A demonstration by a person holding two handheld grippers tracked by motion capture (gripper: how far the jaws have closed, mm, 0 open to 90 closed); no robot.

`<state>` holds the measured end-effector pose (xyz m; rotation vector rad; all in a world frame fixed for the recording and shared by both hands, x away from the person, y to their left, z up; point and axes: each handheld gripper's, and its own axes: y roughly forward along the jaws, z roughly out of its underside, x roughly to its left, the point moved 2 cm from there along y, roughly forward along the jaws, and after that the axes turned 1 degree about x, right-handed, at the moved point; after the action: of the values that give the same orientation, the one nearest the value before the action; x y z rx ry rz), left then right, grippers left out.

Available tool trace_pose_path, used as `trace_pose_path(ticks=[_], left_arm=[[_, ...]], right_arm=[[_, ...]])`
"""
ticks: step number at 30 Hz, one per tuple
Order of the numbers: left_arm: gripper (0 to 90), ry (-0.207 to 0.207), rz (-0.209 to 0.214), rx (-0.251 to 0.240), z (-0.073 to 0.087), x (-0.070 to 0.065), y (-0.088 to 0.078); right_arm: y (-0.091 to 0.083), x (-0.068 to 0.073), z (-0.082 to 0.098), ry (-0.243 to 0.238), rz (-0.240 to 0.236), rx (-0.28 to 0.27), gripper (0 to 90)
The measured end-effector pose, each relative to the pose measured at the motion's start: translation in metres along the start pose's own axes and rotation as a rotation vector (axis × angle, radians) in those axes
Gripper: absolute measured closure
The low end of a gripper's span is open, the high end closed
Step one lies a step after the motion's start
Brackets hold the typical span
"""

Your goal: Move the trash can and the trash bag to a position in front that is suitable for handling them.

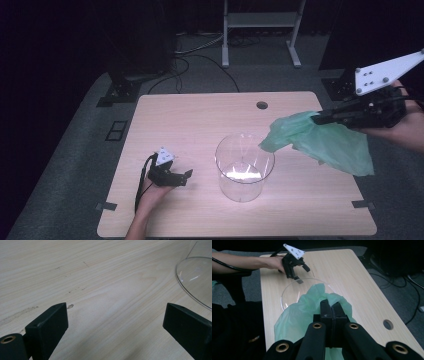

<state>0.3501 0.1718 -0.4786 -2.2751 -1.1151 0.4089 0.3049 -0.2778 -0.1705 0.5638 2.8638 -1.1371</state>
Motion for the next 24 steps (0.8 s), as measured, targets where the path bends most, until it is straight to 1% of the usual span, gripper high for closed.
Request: trace_pose_path(ticks=[6,7,11,15,19,24], left_arm=[[4.6,-0.008,-0.001,-0.003,0.001,0.001,-0.001],[4.6,-0.007,-0.001,-0.003,0.001,0.001,-0.001],[4.7,-0.008,0.000,-0.005,0.000,0.001,-0.001],[4.6,-0.007,-0.002,-0.007,0.001,0.001,-0.002],[4.6,-0.009,-0.002,-0.011,0.001,0.002,-0.001],[4.6,-0.007,-0.001,-0.009,0.001,0.002,-0.002]], right_arm=[[0.025,-0.001,-0.006,-0.020,-0.043,0.018,90.0],[0.028,-0.001,-0.007,-0.016,-0.049,0.020,90.0],[0.052,-0.002,-0.008,-0.027,-0.085,0.042,90.0],[0.076,-0.002,-0.008,-0.031,-0.116,0.076,90.0],[0.095,-0.004,-0.009,-0.040,-0.130,0.105,90.0],[0.121,-0.004,-0.009,-0.048,-0.153,0.155,90.0]])
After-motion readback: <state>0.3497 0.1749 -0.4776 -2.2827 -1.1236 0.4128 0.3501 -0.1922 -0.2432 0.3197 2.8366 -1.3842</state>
